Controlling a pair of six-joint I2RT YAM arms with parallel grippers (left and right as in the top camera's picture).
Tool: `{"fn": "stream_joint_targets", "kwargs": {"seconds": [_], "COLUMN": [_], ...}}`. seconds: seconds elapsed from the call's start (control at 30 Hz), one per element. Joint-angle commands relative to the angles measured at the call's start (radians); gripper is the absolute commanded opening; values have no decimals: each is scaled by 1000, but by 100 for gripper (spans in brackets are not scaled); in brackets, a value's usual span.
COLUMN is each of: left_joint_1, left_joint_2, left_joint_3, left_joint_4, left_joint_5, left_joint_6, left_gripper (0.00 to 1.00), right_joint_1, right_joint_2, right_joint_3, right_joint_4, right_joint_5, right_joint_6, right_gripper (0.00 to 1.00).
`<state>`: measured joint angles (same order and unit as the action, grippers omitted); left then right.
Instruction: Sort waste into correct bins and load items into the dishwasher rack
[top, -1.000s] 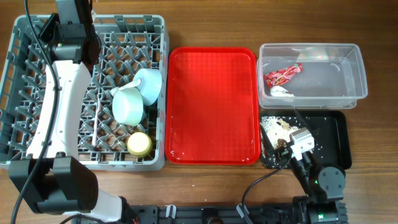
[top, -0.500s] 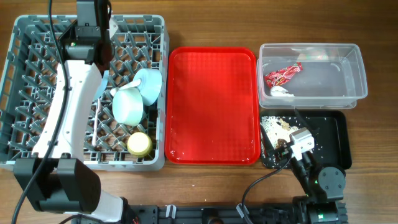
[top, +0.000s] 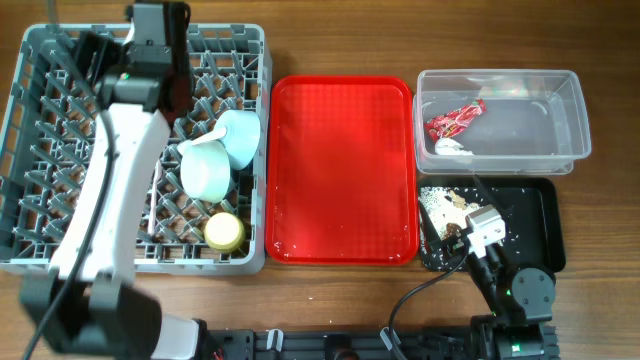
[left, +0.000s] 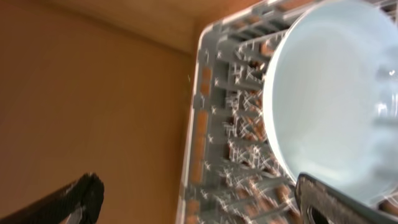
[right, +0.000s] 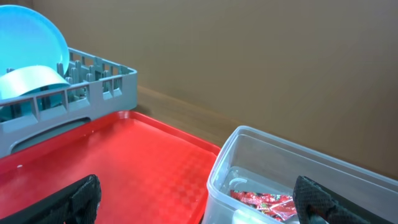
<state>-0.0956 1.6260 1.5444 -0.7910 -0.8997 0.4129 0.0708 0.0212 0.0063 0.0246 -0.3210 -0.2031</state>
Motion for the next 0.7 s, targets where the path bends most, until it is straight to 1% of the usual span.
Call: {"fn": "stream_joint_targets", "kwargs": {"seconds": [0.0, 0.07, 0.13, 0.2, 0.23, 0.3, 0.4, 0.47, 0.5, 0.53, 0.6, 0.67], "left_joint_1": [-1, -1, -1, -1, -1, -1, -1, -1, -1, -1, -1, -6], "left_joint_2": [-262, -436, -568, -671, -719, -826, -927, -970, -986, -1006, -1018, -1023], "left_joint_3": [11, 11, 11, 11, 11, 11, 11, 11, 11, 11, 10, -16], "left_joint_4": [-139, -286, -385, -441, -470, -557, -669, -721, -785, -806, -722, -616], "left_joint_5": [283, 634, 874, 1019, 1042, 1042, 1044, 1042, 1045, 1052, 1060, 1059], "left_joint_6": [-373, -407, -407, -407, -407, -407, -407, -407, -407, -406, -406, -373], "left_gripper": [100, 100, 100, 100, 100, 100, 100, 100, 100, 100, 100, 100], "right_joint_1": [-4, -4, -4, -4, -4, -4, -4, -4, -4, -4, -4, -4], "right_joint_2": [-3, -3, -3, -3, -3, -3, -3, -3, -3, -3, -3, -3], "right_joint_3": [-1, -1, -1, -1, -1, -1, -1, -1, -1, -1, -1, -1], "right_joint_4": [5, 5, 5, 5, 5, 5, 5, 5, 5, 5, 5, 5], "right_joint_5": [-16, -16, -16, -16, -16, -16, -16, -16, -16, -16, -16, -16], "right_joint_6": [-7, -6, -6, -6, -7, -6, -6, -7, -6, -6, -6, -6], "right_gripper": [100, 100, 100, 100, 99, 99, 100, 100, 100, 100, 100, 100]}}
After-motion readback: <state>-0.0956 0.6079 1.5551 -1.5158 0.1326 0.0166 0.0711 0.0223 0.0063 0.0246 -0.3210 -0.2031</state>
